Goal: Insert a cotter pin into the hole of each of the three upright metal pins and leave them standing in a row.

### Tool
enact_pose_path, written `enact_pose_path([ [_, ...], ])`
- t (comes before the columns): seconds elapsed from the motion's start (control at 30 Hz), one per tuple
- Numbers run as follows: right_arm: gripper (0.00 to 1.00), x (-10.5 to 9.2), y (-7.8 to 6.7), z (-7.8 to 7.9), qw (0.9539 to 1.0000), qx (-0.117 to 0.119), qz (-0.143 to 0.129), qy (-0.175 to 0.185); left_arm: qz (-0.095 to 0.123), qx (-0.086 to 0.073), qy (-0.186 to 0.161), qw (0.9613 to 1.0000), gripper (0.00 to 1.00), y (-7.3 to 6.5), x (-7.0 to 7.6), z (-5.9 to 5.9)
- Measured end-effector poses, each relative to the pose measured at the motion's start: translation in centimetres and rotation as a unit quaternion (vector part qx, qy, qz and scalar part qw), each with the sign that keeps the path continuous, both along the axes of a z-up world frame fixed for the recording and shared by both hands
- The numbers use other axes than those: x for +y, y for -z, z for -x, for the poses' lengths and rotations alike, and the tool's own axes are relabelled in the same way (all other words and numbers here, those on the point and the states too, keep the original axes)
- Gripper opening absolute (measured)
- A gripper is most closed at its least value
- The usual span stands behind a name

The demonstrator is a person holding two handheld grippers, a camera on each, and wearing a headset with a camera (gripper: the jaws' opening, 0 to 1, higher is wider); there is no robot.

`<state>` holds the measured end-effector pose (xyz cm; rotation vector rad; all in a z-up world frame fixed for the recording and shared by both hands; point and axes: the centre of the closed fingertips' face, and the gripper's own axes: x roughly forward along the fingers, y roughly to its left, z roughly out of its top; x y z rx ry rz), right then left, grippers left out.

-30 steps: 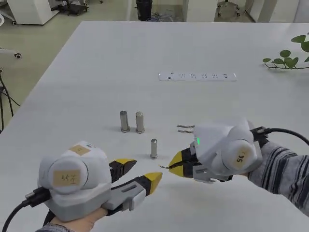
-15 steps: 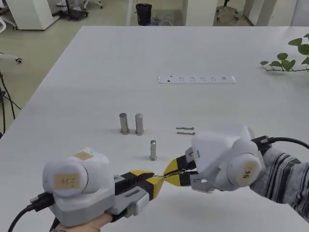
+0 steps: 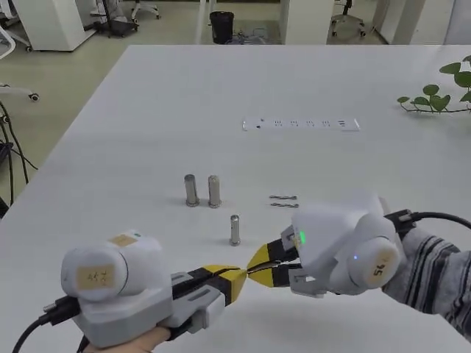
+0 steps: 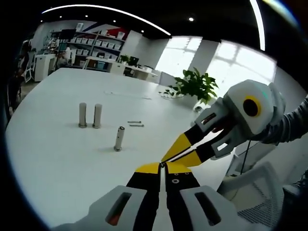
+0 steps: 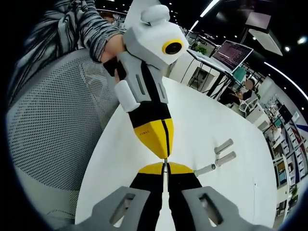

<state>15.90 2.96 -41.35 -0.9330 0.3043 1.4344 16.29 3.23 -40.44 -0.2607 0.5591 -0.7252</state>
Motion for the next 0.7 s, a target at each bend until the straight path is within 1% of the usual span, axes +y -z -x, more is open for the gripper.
enact_pose_path([
  [0.03, 0.00, 0.02, 0.03, 0.01, 1.0000, -0.001, -0.001, 0.001, -0.001, 0.000, 0.001, 1.0000, 0.00, 0.04, 0.01, 0.06],
  [0.13, 0.00, 0.02, 0.06, 0.02, 1.0000, 0.002, -0.003, 0.007, -0.009, -0.006, 0.008, 0.9999, 0.00, 0.04, -0.03, 0.14],
  [0.2, 0.00, 0.01, 0.11, 0.00, 0.9999, 0.004, -0.002, 0.010, -0.013, -0.007, 0.012, 0.9998, 0.00, 0.08, -0.11, 0.19],
  [0.23, 0.00, -0.04, 0.19, 0.00, 0.9999, 0.006, -0.001, 0.013, -0.019, -0.009, 0.019, 0.9996, 0.00, 0.12, -0.21, 0.28],
  [0.3, 0.00, -0.25, 0.36, -0.19, 0.9997, 0.010, 0.004, 0.021, -0.040, -0.027, 0.033, 0.9983, 0.00, 0.04, -0.23, 0.30],
  [0.33, 0.00, -0.27, 0.35, -0.27, 0.9996, 0.013, 0.003, 0.025, -0.046, -0.032, 0.038, 0.9977, 0.00, 0.01, -0.24, 0.33],
  [0.37, 0.00, -0.30, 0.33, -0.36, 0.9995, 0.017, 0.000, 0.028, -0.060, -0.045, 0.046, 0.9961, 0.00, -0.06, -0.19, 0.29],
  [0.43, 0.00, -0.41, 0.30, -0.43, 0.9992, 0.023, 0.000, 0.033, -0.074, -0.065, 0.057, 0.9935, 0.00, -0.33, -0.25, 0.28],
  [0.5, 0.00, -0.47, 0.29, -0.40, 0.9991, 0.026, -0.001, 0.033, -0.083, -0.074, 0.068, 0.9914, 0.00, -0.44, -0.35, 0.47],
  [0.53, 0.00, -0.53, 0.33, -0.41, 0.9990, 0.027, -0.001, 0.034, -0.089, -0.081, 0.077, 0.9897, 0.00, -0.48, -0.44, 0.60],
  [0.57, 0.00, -0.57, 0.37, -0.41, 0.9990, 0.028, 0.000, 0.035, -0.094, -0.084, 0.086, 0.9883, 0.00, -0.44, -0.53, 0.76],
  [0.6, 0.00, -0.64, 0.45, -0.36, 0.9989, 0.031, 0.001, 0.035, -0.103, -0.093, 0.093, 0.9859, 0.00, -0.48, -0.54, 0.78],
  [0.67, 0.00, -0.74, 0.57, -0.30, 0.9988, 0.033, 0.002, 0.036, -0.110, -0.099, 0.101, 0.9838, 0.00, -0.44, -0.56, 0.85],
  [0.7, 0.00, -0.77, 0.62, -0.24, 0.9988, 0.034, 0.003, 0.036, -0.114, -0.104, 0.109, 0.9820, 0.00, -0.46, -0.59, 0.94],
])
